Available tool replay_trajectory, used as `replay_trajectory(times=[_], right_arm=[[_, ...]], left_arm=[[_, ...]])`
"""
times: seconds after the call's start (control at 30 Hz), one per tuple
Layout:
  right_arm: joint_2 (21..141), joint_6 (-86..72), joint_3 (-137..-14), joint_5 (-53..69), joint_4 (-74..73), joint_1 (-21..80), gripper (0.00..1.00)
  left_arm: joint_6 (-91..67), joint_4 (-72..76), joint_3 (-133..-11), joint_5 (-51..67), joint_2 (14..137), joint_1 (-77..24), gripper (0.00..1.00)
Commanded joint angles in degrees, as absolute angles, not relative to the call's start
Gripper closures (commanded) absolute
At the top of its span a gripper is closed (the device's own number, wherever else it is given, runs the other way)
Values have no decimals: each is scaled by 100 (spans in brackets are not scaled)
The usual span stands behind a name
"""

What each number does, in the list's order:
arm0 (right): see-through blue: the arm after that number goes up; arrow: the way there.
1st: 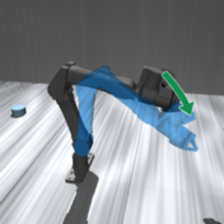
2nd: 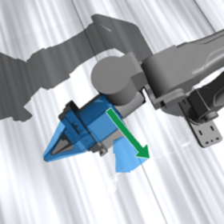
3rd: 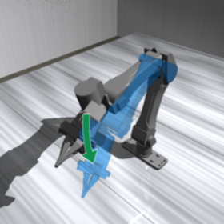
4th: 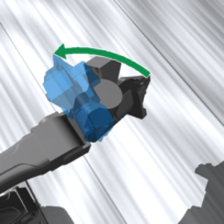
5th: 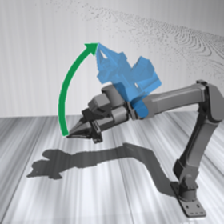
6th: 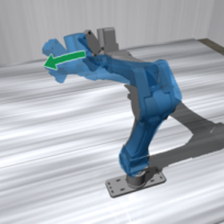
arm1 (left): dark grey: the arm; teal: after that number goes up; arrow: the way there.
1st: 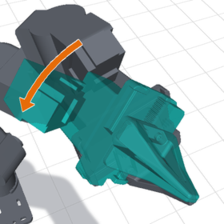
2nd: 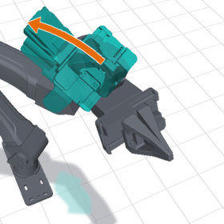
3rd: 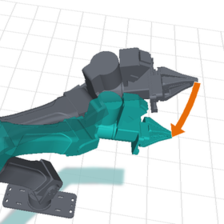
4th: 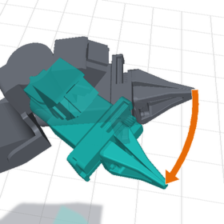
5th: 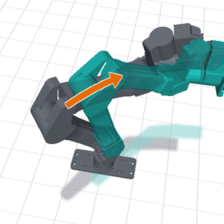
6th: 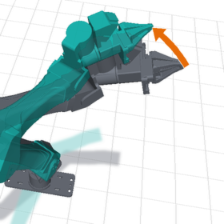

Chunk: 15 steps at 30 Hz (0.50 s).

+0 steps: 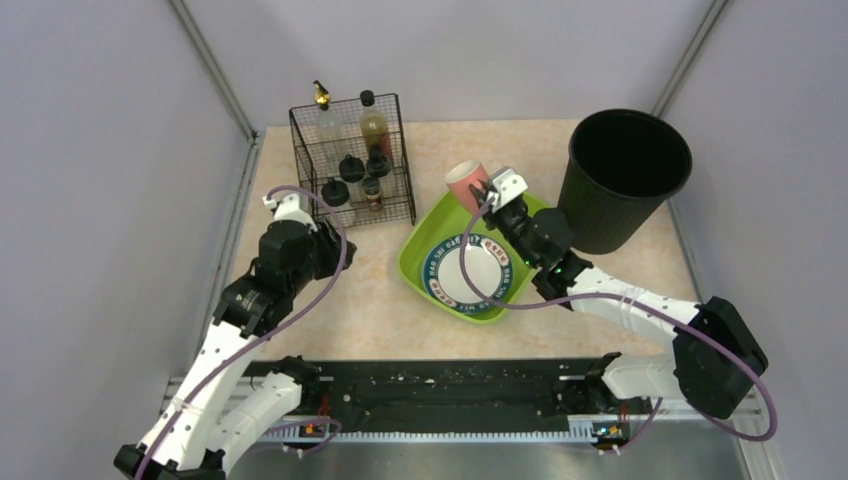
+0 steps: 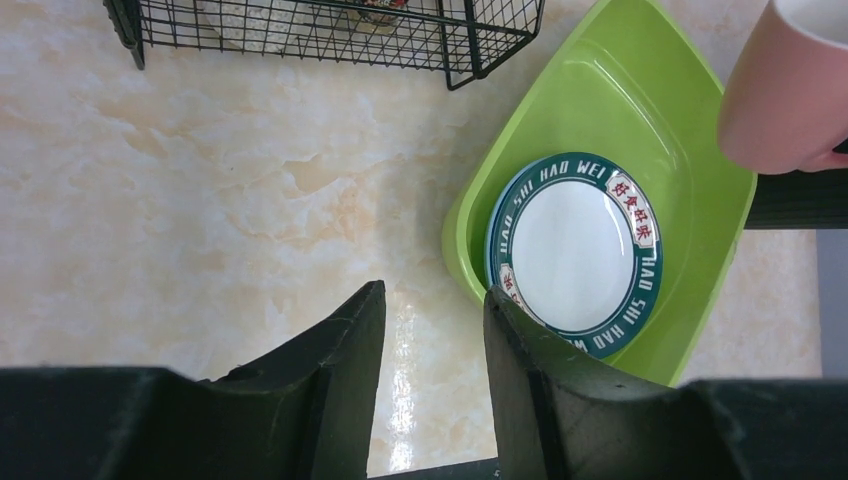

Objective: Clear the kitchen counter

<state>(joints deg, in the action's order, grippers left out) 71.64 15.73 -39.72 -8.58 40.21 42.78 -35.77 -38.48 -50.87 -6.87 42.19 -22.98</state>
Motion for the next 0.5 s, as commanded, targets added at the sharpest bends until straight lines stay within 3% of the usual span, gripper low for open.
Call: replay_trajectory(times=[0.0, 0.17, 0.47], right_arm=[[7242, 1116, -4227, -46, 4881, 3697, 100], [7722, 811, -4247, 718, 5352, 3094, 100], [8660, 812, -4019, 1276, 6666, 2882, 100]], left_arm=[[-3511, -3339, -4999, -543, 4258, -2301, 54], [-3465, -3200, -4912, -485, 4330, -2303, 54], [-3403, -2910, -4710, -397, 4339, -2303, 53]])
